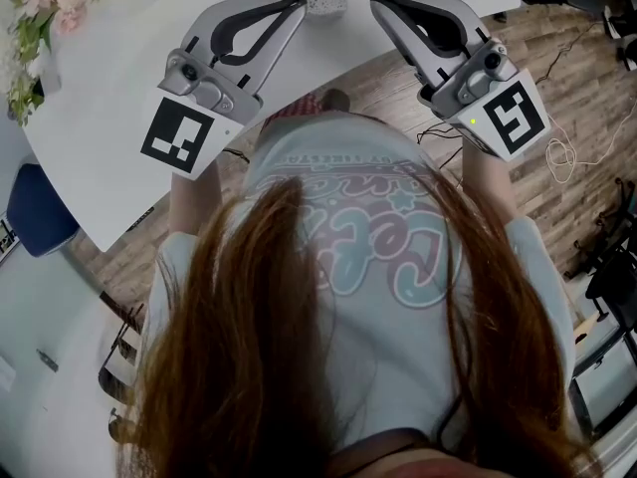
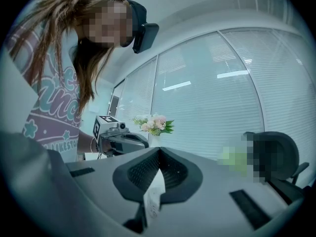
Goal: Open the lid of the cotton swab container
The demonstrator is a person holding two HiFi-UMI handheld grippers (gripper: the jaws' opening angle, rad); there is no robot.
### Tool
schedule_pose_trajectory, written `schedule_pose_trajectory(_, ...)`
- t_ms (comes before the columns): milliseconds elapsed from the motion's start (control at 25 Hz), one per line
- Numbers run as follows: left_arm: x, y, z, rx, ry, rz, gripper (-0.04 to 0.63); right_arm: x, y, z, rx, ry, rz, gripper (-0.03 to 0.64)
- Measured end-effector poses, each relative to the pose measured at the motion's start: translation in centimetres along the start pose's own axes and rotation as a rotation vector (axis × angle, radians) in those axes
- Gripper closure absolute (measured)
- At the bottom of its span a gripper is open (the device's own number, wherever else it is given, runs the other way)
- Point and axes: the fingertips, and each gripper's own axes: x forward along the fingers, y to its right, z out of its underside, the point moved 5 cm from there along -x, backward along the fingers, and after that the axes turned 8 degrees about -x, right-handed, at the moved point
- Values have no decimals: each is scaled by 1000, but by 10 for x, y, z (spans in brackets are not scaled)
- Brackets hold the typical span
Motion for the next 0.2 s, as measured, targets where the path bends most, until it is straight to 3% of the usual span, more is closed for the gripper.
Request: schedule_pose_trajectory(200,0,0,3,5,-12,0,586,6,1,-6,4,28,3,612)
